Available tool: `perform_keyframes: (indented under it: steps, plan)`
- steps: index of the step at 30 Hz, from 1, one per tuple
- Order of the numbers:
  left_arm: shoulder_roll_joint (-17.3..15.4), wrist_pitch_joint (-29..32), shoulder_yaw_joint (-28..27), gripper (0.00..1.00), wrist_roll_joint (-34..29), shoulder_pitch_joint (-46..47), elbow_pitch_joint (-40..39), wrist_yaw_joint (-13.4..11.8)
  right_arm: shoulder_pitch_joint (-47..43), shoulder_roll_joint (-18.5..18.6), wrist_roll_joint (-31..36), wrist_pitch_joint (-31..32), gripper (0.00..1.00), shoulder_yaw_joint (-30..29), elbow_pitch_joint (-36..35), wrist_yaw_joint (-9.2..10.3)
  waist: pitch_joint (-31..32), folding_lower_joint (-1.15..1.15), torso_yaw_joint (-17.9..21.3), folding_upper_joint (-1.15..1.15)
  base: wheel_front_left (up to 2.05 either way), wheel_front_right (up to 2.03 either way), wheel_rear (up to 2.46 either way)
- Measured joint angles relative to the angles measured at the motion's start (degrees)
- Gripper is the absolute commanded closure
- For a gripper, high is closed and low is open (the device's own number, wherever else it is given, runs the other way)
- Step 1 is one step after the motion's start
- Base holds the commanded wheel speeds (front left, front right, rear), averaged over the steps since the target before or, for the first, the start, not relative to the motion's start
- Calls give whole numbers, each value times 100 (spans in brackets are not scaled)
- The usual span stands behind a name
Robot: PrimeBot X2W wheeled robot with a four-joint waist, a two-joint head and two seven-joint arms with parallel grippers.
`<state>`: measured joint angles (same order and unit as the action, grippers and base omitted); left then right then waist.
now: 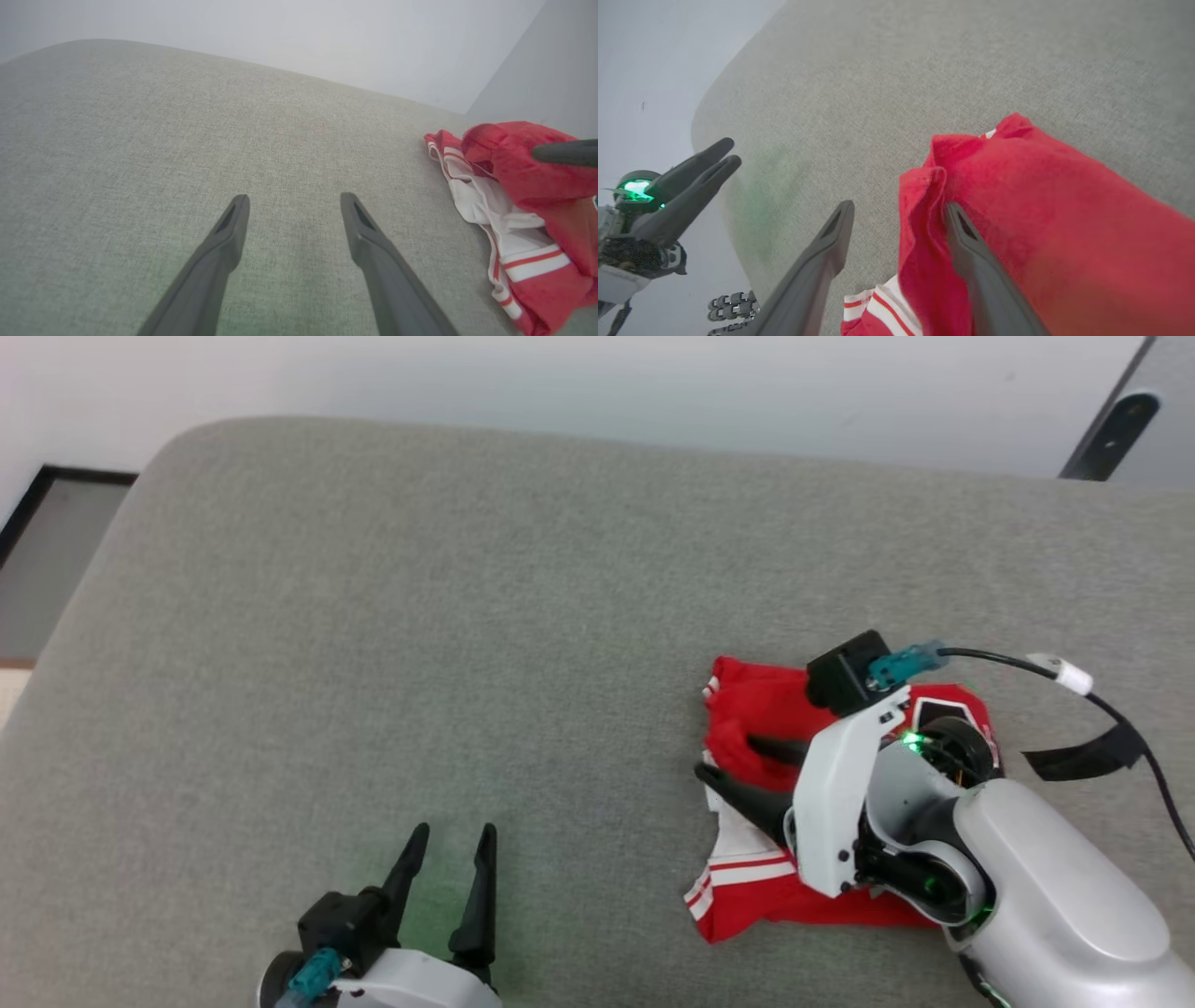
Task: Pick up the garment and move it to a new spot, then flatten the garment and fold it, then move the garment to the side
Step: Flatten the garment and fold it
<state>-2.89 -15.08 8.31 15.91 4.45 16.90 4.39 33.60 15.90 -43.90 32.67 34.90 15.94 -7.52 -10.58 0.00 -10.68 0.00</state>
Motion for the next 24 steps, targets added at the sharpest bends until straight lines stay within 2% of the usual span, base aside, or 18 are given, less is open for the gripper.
perform_keyframes:
  steps: [3,8,16,24]
  plan:
    - [0,-1,-86,0,-133,2,27,23,-12,164,-86,-423,0,48,-158,0,97,0,104,0,0,0,0]
    - [-25,0,-214,0,-267,25,71,91,-332,670,-127,-1094,0,59,-324,0,269,0,345,0,0,0,0]
    - [-185,0,-301,0,-341,35,199,181,-1046,1488,305,-1980,0,-347,-96,0,527,0,835,0,0,0,0]
    - [-292,0,-394,0,-342,31,303,218,-1495,1502,541,-2859,0,-1154,224,0,710,0,1310,0,0,0,0]
